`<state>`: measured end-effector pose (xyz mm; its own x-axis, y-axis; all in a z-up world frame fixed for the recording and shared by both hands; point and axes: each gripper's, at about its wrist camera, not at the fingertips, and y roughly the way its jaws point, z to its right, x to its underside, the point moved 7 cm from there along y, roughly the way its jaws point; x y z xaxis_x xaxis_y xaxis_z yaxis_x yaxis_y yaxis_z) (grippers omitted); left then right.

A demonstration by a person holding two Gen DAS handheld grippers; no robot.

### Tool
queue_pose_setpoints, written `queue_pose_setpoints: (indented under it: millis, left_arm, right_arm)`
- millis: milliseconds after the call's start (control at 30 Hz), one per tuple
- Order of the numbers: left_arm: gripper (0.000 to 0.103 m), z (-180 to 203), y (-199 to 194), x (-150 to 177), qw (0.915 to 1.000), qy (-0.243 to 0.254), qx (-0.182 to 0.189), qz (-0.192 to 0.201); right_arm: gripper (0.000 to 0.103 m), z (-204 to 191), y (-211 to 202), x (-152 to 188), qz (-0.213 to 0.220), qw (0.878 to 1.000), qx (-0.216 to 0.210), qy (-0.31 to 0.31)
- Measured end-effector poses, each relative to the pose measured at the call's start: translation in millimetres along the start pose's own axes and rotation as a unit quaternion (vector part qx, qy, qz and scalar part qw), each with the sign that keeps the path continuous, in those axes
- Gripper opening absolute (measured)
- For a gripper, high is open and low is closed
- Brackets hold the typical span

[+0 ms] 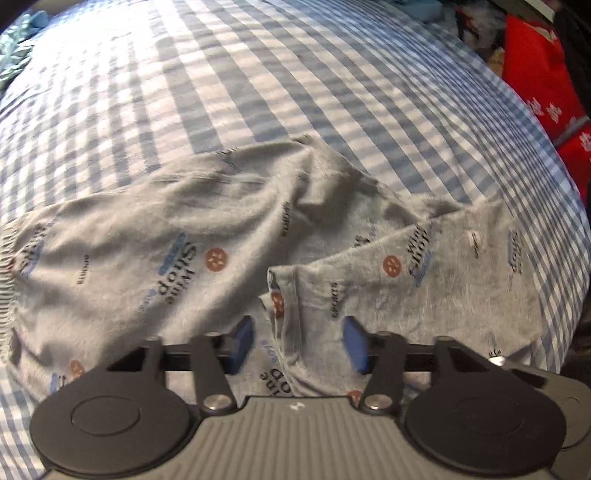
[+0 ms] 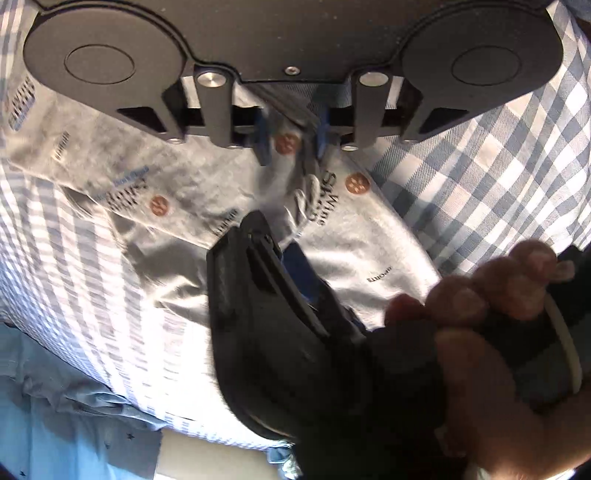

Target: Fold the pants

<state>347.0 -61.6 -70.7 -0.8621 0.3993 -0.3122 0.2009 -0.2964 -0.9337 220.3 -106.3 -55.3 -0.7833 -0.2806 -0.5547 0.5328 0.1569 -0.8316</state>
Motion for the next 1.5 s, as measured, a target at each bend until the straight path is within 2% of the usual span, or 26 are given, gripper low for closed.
queue_pose_setpoints:
  millis: [33,67,233,333,500,633,733,867,933,1033,1100,1200,1300,1400,1500]
  left_arm:
    - [0.069,-2,-1,0,0.9999,-0.006,-0.008,0.003]
    - [0.070,-7,-1,0,0.9997,-0.012,-0.019,0.005]
    - [0.086,-6,-5,6,0.9964,-0.028,-0.072,0.035]
    - [0.087,1,0,10,0.9940,-0.021,-0.100,0.038]
    - [0.087,-1,19,18,0.9895,-0.044,-0.138,-0.002]
    - [0.091,-11,23,22,0.9857,-0.071,-0.153,-0.009]
    - [0.092,-12,24,22,0.9834,-0.074,-0.165,-0.015]
    - [0.093,-12,24,18,0.9763,-0.092,-0.194,-0.031]
    - [0.092,-9,17,14,0.9724,-0.094,-0.211,-0.029]
    - [0.093,2,10,6,0.9709,-0.086,-0.223,-0.018]
    - [0.094,12,8,3,0.9716,-0.089,-0.219,-0.014]
    - [0.096,30,9,-2,0.9735,-0.087,-0.211,-0.006]
    - [0.097,46,16,-1,0.9714,-0.072,-0.226,-0.011]
    - [0.097,61,26,3,0.9699,-0.063,-0.233,-0.030]
    - [0.097,63,34,6,0.9690,-0.067,-0.234,-0.042]
  right_arm:
    - [0.063,5,-5,4,0.002,1.000,0.007,0.003]
    - [0.071,11,-11,9,0.006,1.000,0.017,0.007]
    - [0.088,60,-39,36,0.011,0.994,0.092,0.056]
    - [0.098,106,-59,48,0.020,0.984,0.141,0.103]
    - [0.101,176,-63,53,0.018,0.972,0.197,0.126]
    - [0.102,228,-44,46,0.017,0.963,0.226,0.146]
    - [0.102,253,-26,32,0.027,0.966,0.214,0.146]
    - [0.098,268,5,29,-0.014,0.973,0.220,0.067]
    - [0.098,279,-4,28,0.013,0.980,0.187,0.065]
    - [0.102,294,-25,27,0.062,0.992,0.089,0.062]
    - [0.102,302,-26,25,0.049,0.998,0.010,0.035]
    - [0.102,307,-18,26,0.007,0.998,-0.055,-0.033]
    - [0.102,301,-10,28,-0.026,0.982,-0.096,-0.158]
    - [0.101,290,-6,24,-0.011,0.952,-0.156,-0.262]
    - [0.094,276,3,16,-0.015,0.919,-0.226,-0.323]
